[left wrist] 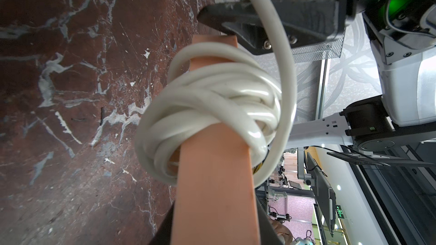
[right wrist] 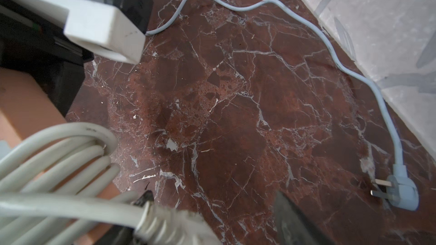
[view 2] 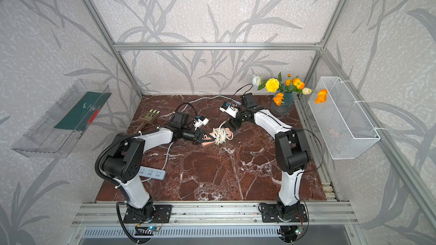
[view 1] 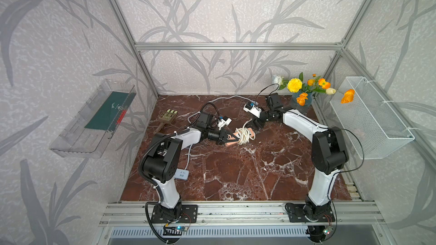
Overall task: Wrap the cord around the power strip
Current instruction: Wrap the power cord around the power strip.
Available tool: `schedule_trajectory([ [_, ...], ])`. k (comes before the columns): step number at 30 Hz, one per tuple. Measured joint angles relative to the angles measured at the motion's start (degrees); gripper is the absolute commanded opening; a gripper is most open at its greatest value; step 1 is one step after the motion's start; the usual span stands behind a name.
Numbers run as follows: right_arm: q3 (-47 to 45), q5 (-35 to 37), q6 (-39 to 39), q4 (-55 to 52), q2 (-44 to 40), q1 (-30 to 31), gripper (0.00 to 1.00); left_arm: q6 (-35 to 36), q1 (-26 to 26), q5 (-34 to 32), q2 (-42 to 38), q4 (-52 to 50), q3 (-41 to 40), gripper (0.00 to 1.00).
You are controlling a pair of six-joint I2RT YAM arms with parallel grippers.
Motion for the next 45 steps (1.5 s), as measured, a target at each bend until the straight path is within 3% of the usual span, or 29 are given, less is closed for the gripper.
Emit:
schedule_trajectory([
  [2,2.4,0.3,-0.1,-1.2,1.7,0.2,0.82,-0.2,0.0,0.0,0.3,0.4,0.3,0.0],
  [3,3.5,0.3,-0.3,-1.9,2.6,0.3,1.0,-0.5,0.0,-0.2,0.4,0.6,0.3,0.0],
  [10,4.3,0.7,-0.7,-2.7,4.2,-0.8,0.99,-2.8,0.5,-0.3,0.7,1.7,0.3,0.0],
  [19,3.9,12.2,2.7,-2.1,4.4,-1.8,0.99,-15.7,2.5,0.5,5.4,19.0,0.4,0.0],
  [29,8.8,16.5,7.8,-5.7,5.4,-2.1,0.99,-33.2,3.0,1.4,9.7,39.5,-0.6,0.0],
  [45,2.8,23.9,20.5,-6.1,2.3,-1.6,0.99,-34.9,3.5,-0.5,9.7,41.4,-0.8,0.0],
])
